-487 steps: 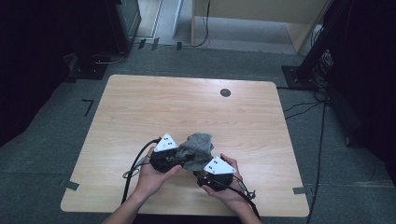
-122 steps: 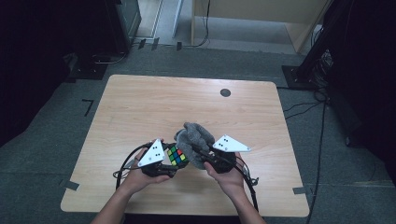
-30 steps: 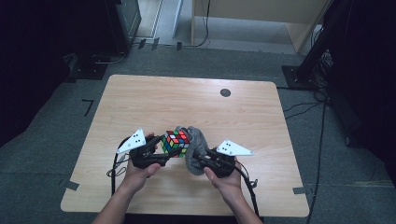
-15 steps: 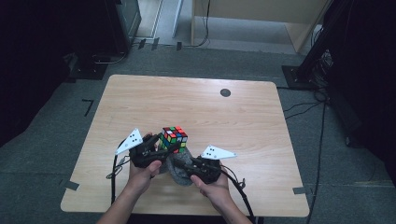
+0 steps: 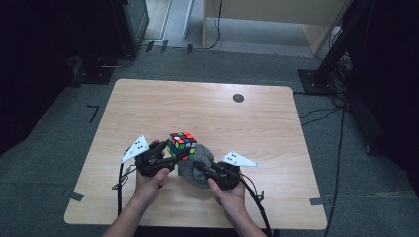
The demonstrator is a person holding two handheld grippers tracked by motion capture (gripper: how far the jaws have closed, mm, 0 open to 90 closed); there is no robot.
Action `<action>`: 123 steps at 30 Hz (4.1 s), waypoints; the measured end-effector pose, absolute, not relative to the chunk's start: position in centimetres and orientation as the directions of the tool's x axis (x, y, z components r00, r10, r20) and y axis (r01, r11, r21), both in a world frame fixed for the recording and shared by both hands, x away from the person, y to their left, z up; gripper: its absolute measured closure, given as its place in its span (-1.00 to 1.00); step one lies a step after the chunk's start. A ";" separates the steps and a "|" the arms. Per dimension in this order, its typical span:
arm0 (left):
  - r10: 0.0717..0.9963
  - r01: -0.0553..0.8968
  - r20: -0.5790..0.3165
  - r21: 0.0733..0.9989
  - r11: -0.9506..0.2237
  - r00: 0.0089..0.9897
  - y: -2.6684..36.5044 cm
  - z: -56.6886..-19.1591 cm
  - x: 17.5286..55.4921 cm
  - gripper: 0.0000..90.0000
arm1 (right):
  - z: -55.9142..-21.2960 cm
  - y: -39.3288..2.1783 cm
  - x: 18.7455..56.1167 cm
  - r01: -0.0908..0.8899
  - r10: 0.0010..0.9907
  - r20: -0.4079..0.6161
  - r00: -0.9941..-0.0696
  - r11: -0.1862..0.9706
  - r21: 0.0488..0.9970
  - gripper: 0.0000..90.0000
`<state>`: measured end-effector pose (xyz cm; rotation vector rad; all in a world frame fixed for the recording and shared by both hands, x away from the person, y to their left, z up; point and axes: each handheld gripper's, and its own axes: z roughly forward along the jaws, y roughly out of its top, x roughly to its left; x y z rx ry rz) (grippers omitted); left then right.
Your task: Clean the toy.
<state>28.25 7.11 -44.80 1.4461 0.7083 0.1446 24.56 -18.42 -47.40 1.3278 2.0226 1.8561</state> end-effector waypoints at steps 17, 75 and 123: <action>0.528 0.316 -0.350 0.936 0.157 0.774 7.1 -44.8 28.2 -0.24 | -47.1 -18.7 24.4 0.500 0.650 0.444 -0.617 -0.112 0.859 0.68; 0.404 0.358 -0.348 0.932 0.054 0.846 6.7 -44.8 28.9 -0.24 | -45.6 -21.0 24.9 0.375 0.579 0.351 -0.736 -0.084 0.923 0.66; 0.518 0.417 -0.313 0.904 -0.093 0.796 6.8 -45.5 30.0 -0.24 | -44.7 -22.9 25.9 0.241 0.728 0.067 -0.682 0.138 0.961 -0.23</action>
